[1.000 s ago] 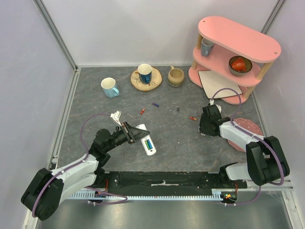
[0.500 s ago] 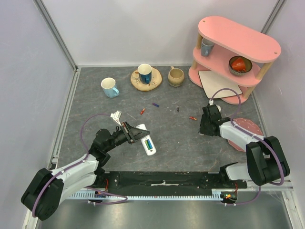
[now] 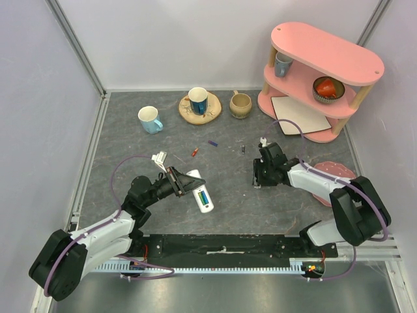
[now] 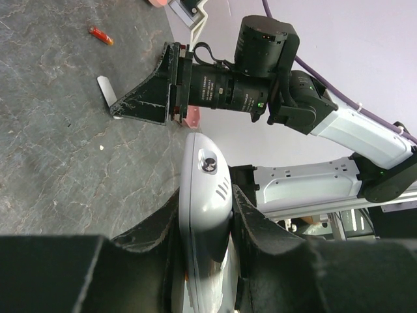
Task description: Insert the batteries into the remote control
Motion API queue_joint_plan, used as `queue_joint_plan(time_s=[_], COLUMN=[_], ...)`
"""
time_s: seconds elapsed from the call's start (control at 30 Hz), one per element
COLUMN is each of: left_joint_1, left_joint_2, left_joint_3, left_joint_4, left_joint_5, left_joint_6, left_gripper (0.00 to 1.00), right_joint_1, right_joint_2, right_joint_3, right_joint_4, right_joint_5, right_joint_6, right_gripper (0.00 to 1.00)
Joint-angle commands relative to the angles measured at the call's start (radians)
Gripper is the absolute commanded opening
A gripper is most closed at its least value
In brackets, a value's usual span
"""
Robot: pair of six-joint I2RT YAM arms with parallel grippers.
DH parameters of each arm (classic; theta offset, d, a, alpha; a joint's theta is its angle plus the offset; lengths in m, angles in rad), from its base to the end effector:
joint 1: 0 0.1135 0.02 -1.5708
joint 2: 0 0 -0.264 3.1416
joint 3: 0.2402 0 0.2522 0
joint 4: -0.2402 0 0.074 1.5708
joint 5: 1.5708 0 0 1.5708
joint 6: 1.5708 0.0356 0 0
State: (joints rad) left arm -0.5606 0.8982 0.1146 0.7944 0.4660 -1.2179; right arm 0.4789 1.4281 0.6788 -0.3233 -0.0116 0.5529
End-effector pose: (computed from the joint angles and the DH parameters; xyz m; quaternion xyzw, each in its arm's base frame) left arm 0.1416 -0.1078 0.1907 -0.0655 0.7006 -0.6395 0.3097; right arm 0.2262 0.1179 0.1556 0.0344 0.9685 0.1265 0.2117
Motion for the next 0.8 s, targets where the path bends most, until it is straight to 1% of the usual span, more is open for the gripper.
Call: queue_joint_plan(time_s=[0.0,0.1,0.3,0.43,0.57,0.77], left_joint_1=[0.004,0.004,0.004,0.004,0.004,0.002], left_joint_2=[0.005,0.005,0.005,-0.004,-0.016,-0.024], left_joint_3=[0.045,0.048,0.046,0.043,0.037,0.034], left_joint_4=[0.043,0.034,0.034,0.028,0.023,0.023], left_joint_5=[0.026,0.028,0.031,0.03,0.03,0.03], left_joint_6=[0.014,0.017,0.017,0.015,0.012,0.011], left_gripper=[0.02,0.02,0.02,0.02,0.02,0.02], right_joint_1=[0.004,0.013,0.067,0.119,0.13,0.135], right_joint_2=[0.06,0.063,0.101,0.13,0.138,0.141], right_joint_3=[-0.019,-0.01,0.027,0.059,0.065,0.047], right_joint_4=[-0.12,-0.129,-0.149,-0.184,-0.206,-0.204], right_joint_5=[0.045,0.074,0.136,0.194,0.242,0.248], right_joint_6=[0.008,0.038,0.074,0.088,0.104,0.151], right_gripper=[0.53,0.57,0.6,0.6,0.59,0.55])
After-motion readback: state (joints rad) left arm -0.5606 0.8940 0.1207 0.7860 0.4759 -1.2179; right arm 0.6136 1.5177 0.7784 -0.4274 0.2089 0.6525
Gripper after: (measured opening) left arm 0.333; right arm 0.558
